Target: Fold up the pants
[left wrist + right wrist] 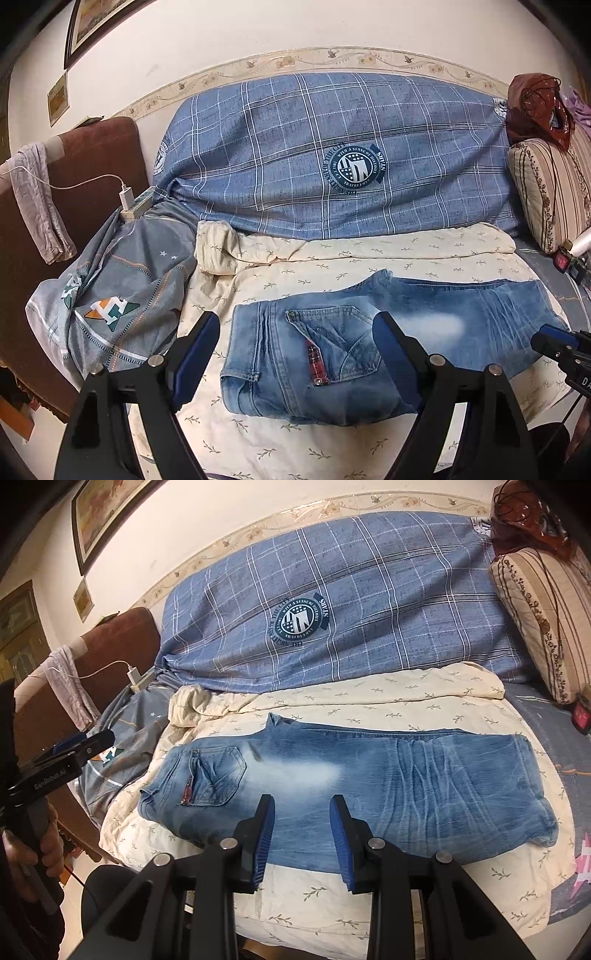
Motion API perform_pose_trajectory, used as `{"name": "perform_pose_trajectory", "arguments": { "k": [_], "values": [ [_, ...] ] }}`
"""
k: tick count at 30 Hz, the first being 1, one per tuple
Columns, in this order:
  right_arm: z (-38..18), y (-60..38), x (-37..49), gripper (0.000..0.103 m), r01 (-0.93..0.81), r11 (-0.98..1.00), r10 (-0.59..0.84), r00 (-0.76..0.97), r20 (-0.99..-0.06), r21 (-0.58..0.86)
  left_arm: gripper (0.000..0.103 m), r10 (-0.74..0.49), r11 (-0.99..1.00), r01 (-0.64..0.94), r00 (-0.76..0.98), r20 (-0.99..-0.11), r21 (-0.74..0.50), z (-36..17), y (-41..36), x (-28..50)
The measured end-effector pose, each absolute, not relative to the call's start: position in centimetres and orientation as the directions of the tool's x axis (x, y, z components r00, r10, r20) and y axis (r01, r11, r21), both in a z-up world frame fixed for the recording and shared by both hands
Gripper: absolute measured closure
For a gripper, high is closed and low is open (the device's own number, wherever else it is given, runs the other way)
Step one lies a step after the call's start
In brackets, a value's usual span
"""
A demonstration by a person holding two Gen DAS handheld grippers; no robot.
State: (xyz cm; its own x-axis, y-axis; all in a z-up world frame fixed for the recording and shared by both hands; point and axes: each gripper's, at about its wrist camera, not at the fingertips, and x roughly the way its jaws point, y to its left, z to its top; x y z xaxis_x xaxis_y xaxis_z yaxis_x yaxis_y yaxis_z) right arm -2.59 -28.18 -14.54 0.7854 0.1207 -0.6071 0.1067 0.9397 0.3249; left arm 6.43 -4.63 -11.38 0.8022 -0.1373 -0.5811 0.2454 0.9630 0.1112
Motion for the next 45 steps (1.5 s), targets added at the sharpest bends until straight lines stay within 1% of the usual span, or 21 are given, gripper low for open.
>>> {"name": "perform_pose_trajectory", "arguments": {
  "k": [12, 25, 37, 45],
  "values": [
    [-14.7, -27.1, -2.5, 0.07, 0.093, 0.946, 0.126, 0.778, -0.616, 0.31, 0.018, -0.13, 0.968, 0.226, 0.815, -0.565, 0.104, -11.1, -3.6, 5.9],
    [-13.0, -24.2, -2.1, 0.07, 0.026, 0.959, 0.154, 0.789, -0.595, 0.283, 0.018, -0.103, 0.984, 0.16, 0.873, -0.478, 0.082, -8.2, -0.2, 4.6],
    [-12.5, -23.3, -2.3, 0.07, 0.011, 0.962, 0.158, 0.791, -0.591, 0.271, 0.018, -0.093, 0.986, 0.146, 0.881, -0.465, 0.079, -7.8, 0.6, 3.9],
    [-12.3, -23.0, -2.3, 0.07, 0.001, 0.963, 0.165, 0.791, -0.589, 0.271, 0.018, -0.06, 0.992, 0.105, 0.894, -0.445, 0.077, -7.2, 2.1, 3.4]
  ]
}}
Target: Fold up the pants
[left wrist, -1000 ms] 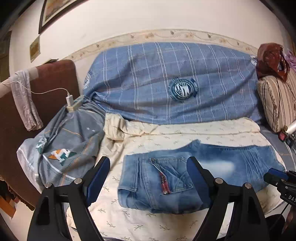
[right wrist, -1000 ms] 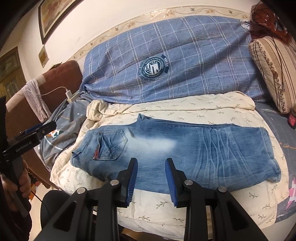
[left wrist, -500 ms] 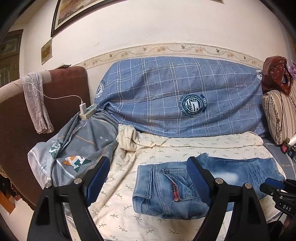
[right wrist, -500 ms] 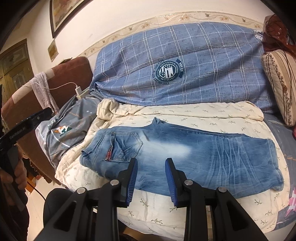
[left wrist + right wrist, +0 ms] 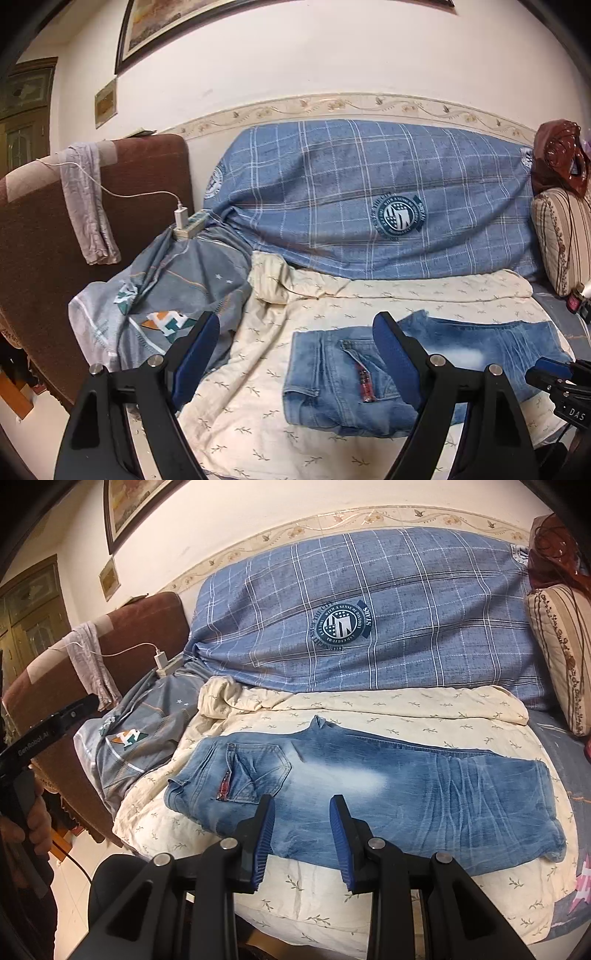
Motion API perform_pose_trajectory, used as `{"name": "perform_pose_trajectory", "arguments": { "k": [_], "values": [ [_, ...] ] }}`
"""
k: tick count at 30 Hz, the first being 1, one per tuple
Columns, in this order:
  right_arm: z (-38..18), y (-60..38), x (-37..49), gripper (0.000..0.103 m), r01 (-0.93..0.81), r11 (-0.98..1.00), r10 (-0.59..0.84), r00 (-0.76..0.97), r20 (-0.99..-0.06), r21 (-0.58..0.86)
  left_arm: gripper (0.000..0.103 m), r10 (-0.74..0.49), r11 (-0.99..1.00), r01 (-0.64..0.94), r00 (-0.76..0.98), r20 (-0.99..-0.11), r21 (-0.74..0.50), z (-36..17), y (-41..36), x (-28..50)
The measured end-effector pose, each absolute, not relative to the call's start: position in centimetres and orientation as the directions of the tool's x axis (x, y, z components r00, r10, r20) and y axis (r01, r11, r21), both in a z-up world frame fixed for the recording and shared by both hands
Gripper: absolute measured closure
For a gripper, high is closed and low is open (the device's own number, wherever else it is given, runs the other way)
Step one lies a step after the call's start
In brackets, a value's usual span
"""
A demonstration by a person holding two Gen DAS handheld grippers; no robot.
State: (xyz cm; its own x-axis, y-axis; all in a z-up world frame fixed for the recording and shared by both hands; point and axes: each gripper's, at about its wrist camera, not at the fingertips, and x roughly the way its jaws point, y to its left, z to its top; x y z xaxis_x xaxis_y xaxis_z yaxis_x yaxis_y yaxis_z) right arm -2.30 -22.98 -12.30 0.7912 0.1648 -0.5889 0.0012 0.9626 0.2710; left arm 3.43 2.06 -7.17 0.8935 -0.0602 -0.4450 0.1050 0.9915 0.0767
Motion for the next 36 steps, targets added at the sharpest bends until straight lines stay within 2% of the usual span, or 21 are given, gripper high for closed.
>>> {"name": "perform_pose_trajectory", "arguments": {
  "k": [28, 33, 36],
  "values": [
    [-11.3, -21.0, -1.6, 0.07, -0.059, 0.964, 0.204, 0.789, -0.579, 0.259, 0.018, 0.024, 0.997, 0.004, 0.92, -0.392, 0.072, -5.5, 5.6, 2.7],
    [-11.3, -21.9, -1.9, 0.07, -0.044, 0.961, 0.202, 0.788, -0.582, 0.274, 0.011, -0.013, 0.996, 0.052, 0.902, -0.431, 0.079, -6.3, 4.1, 3.2],
    [-11.3, -24.4, -3.3, 0.07, 0.002, 0.965, 0.157, 0.798, -0.582, 0.264, 0.011, -0.094, 0.985, 0.155, 0.86, -0.502, 0.081, -8.0, 1.7, 3.7]
  ]
}}
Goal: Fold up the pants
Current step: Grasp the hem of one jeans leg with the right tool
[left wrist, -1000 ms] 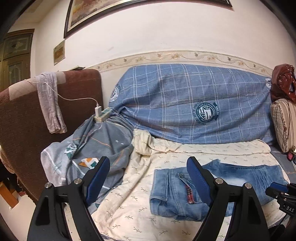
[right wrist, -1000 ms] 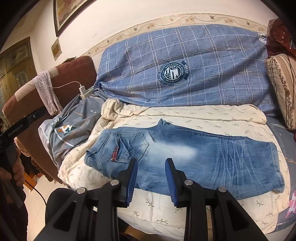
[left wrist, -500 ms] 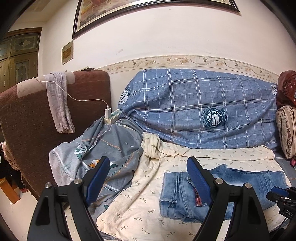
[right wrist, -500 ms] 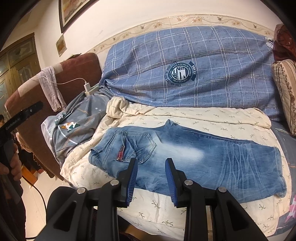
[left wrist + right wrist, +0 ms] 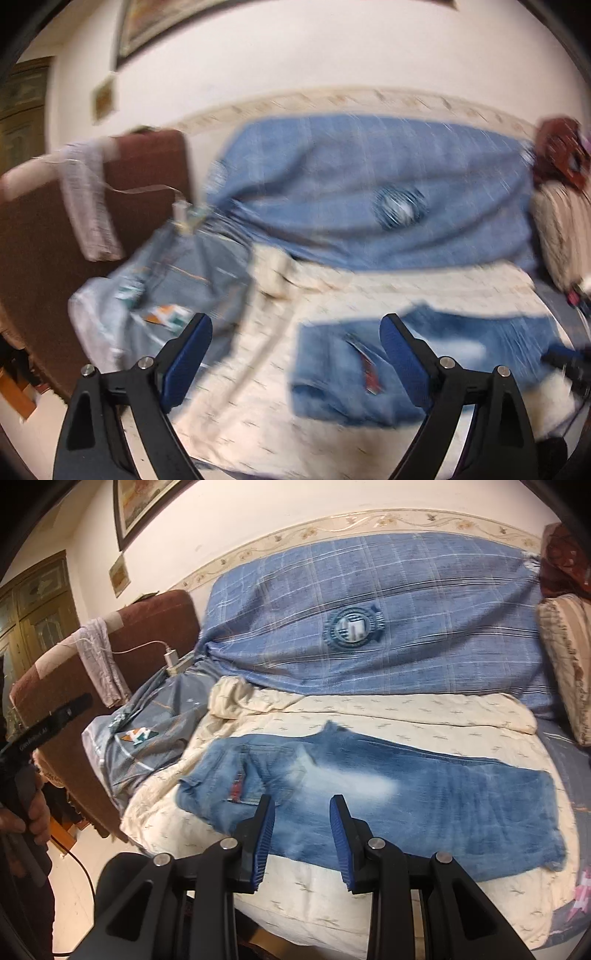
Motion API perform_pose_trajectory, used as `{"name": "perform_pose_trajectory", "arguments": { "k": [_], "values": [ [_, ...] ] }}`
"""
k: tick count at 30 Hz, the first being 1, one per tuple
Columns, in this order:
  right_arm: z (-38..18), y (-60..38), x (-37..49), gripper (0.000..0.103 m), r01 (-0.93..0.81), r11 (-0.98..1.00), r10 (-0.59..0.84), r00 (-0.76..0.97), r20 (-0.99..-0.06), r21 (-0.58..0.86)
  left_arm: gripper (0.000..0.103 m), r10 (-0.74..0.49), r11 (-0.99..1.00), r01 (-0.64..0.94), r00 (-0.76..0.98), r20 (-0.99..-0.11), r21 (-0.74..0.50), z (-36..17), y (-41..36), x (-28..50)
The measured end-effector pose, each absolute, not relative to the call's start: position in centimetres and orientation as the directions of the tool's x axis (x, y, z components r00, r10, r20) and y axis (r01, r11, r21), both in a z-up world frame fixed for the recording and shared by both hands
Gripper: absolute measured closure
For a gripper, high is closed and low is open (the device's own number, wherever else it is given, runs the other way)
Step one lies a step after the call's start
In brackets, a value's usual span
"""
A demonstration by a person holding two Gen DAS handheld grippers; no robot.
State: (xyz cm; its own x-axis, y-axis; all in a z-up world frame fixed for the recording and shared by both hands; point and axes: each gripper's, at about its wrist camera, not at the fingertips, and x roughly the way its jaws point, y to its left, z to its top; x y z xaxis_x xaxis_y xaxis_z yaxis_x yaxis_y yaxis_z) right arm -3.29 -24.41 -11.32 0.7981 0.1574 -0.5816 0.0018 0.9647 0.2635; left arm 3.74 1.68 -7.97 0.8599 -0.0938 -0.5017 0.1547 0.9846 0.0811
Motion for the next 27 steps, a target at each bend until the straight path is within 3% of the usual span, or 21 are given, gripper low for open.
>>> {"name": "perform_pose_trajectory", "arguments": {
  "k": [4, 5, 6, 8, 12, 19, 27],
  "values": [
    [-12.0, -30.2, -6.4, 0.067, 0.141, 0.947, 0.058, 0.809, -0.585, 0.289, 0.011, -0.208, 0.954, 0.299, 0.735, -0.645, 0.034, -11.5, -1.9, 5.0],
    [-12.5, -32.5, -7.7, 0.058, 0.205, 0.928, 0.018, 0.808, -0.589, 0.31, 0.011, -0.219, 0.949, 0.315, 0.703, -0.676, 0.019, -12.5, -2.7, 5.4],
    [-12.8, -34.1, -8.6, 0.037, 0.25, 0.91, -0.008, 0.808, -0.589, 0.33, 0.011, -0.225, 0.946, 0.323, 0.684, -0.694, 0.012, -13.2, -3.3, 5.7],
    [-13.7, -37.6, -10.8, 0.03, 0.343, 0.858, -0.067, 0.814, -0.577, 0.383, 0.011, -0.212, 0.947, 0.322, 0.651, -0.729, 0.012, -15.0, -4.4, 6.4],
    [-16.5, -43.0, -13.1, 0.03, 0.437, 0.766, -0.079, 0.792, -0.605, 0.471, 0.011, -0.162, 0.956, 0.292, 0.619, -0.769, 0.034, -17.2, -5.4, 7.9],
    [-22.8, -47.4, -13.5, 0.031, 0.414, 0.562, 0.086, 0.832, -0.548, 0.716, 0.011, -0.094, 0.955, 0.284, 0.572, -0.815, 0.089, -20.9, -6.9, 9.8],
    [-26.8, -48.6, -10.7, 0.048, 0.389, 0.412, 0.182, 0.851, -0.492, 0.824, 0.011, -0.068, 0.982, 0.182, 0.579, -0.813, 0.047, -22.7, -5.4, 12.4]
  ]
}}
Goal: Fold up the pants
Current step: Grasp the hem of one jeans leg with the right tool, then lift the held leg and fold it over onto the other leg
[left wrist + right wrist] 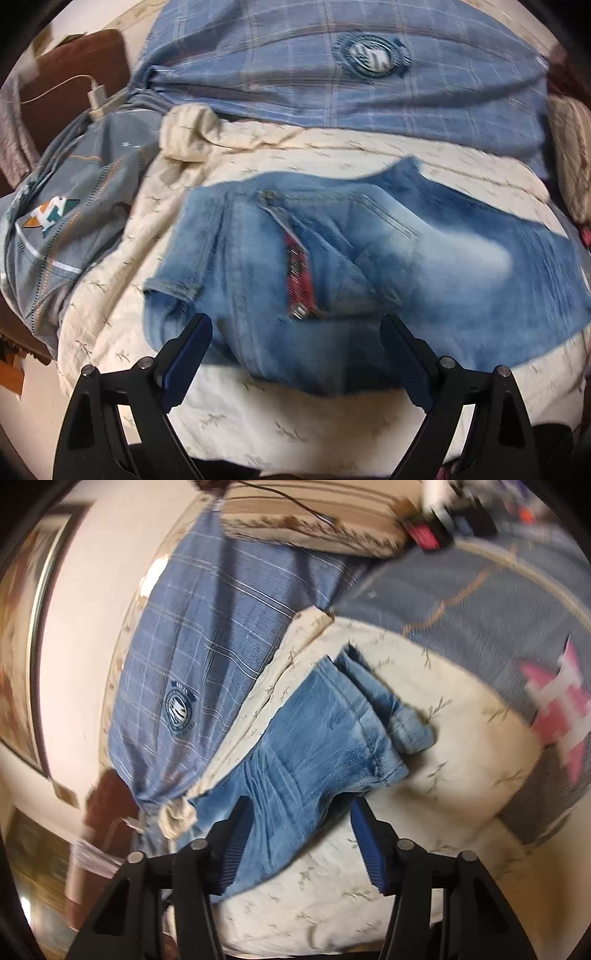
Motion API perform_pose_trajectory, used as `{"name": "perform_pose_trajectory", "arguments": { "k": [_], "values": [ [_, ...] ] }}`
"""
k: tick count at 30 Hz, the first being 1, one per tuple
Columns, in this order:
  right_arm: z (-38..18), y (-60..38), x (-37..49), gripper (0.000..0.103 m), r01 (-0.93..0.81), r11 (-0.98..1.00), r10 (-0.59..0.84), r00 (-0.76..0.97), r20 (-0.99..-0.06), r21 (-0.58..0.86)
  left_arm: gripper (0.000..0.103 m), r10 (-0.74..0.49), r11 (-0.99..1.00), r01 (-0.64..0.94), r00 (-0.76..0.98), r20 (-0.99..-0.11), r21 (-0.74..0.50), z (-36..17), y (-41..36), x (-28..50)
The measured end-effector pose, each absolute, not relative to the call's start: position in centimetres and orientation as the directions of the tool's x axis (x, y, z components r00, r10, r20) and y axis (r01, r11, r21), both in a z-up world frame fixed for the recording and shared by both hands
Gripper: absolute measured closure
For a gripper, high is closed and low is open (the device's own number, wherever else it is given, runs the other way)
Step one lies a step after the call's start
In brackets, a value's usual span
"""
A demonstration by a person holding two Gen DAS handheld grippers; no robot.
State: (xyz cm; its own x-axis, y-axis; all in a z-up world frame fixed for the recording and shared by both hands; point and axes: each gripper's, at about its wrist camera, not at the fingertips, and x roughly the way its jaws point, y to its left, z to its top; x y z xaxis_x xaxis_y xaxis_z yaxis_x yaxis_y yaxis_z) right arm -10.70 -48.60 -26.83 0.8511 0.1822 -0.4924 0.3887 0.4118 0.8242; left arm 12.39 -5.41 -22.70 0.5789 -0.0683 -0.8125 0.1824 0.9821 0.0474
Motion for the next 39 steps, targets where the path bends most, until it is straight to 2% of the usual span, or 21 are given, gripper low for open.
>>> {"name": "perform_pose_trajectory", "arguments": {
  "k": [5, 9, 14, 20, 22, 24, 27, 32, 36, 39],
  "values": [
    [-28.7, -49.0, -9.8, 0.048, 0.43, 0.372, 0.175, 0.838, -0.518, 0.822, 0.011, 0.018, 0.988, 0.115, 0.557, -0.831, 0.098, -24.7, -4.5, 14.9],
    [-29.5, -49.5, -9.5, 0.048, 0.495, 0.35, 0.142, 0.811, -0.567, 0.795, 0.006, 0.008, 0.993, 0.09, 0.563, -0.827, 0.071, -25.4, -3.8, 15.5],
    [-30.1, -50.3, -8.4, 0.048, 0.509, 0.326, 0.103, 0.819, -0.565, 0.797, 0.006, 0.0, 0.995, 0.086, 0.553, -0.833, 0.056, -24.9, -3.3, 16.0],
    [-30.9, -51.4, -6.7, 0.047, 0.486, 0.234, 0.061, 0.857, -0.511, 0.842, 0.006, -0.017, 0.997, 0.07, 0.579, -0.815, 0.029, -23.2, -2.8, 16.5],
    [-30.9, -51.5, -6.3, 0.051, 0.486, 0.224, 0.057, 0.859, -0.509, 0.845, 0.006, -0.015, 0.997, 0.07, 0.575, -0.818, 0.032, -23.3, -2.8, 16.9],
    [-31.1, -51.7, -6.1, 0.069, 0.513, 0.221, 0.052, 0.843, -0.536, 0.829, 0.006, 0.0, 0.996, 0.071, 0.557, -0.83, 0.048, -24.0, -3.0, 17.4],
    [-31.6, -52.0, -6.4, 0.078, 0.51, 0.191, 0.057, 0.847, -0.528, 0.839, 0.006, 0.037, 0.993, 0.076, 0.512, -0.858, 0.088, -25.3, -3.5, 17.7],
    [-31.9, -52.1, -6.4, 0.079, 0.51, 0.195, 0.063, 0.846, -0.53, 0.838, 0.006, 0.016, 0.996, 0.069, 0.52, -0.854, 0.061, -24.0, -3.1, 17.3],
    [-32.1, -52.1, -6.4, 0.081, 0.51, 0.21, 0.066, 0.844, -0.532, 0.834, 0.006, 0.035, 0.996, 0.046, 0.585, -0.81, 0.077, -23.2, -2.6, 16.2],
    [-32.0, -52.0, -6.6, 0.081, 0.507, 0.221, 0.066, 0.844, -0.532, 0.833, 0.006, 0.06, 0.995, 0.043, 0.495, -0.867, 0.093, -25.8, -2.3, 17.0]
  ]
}}
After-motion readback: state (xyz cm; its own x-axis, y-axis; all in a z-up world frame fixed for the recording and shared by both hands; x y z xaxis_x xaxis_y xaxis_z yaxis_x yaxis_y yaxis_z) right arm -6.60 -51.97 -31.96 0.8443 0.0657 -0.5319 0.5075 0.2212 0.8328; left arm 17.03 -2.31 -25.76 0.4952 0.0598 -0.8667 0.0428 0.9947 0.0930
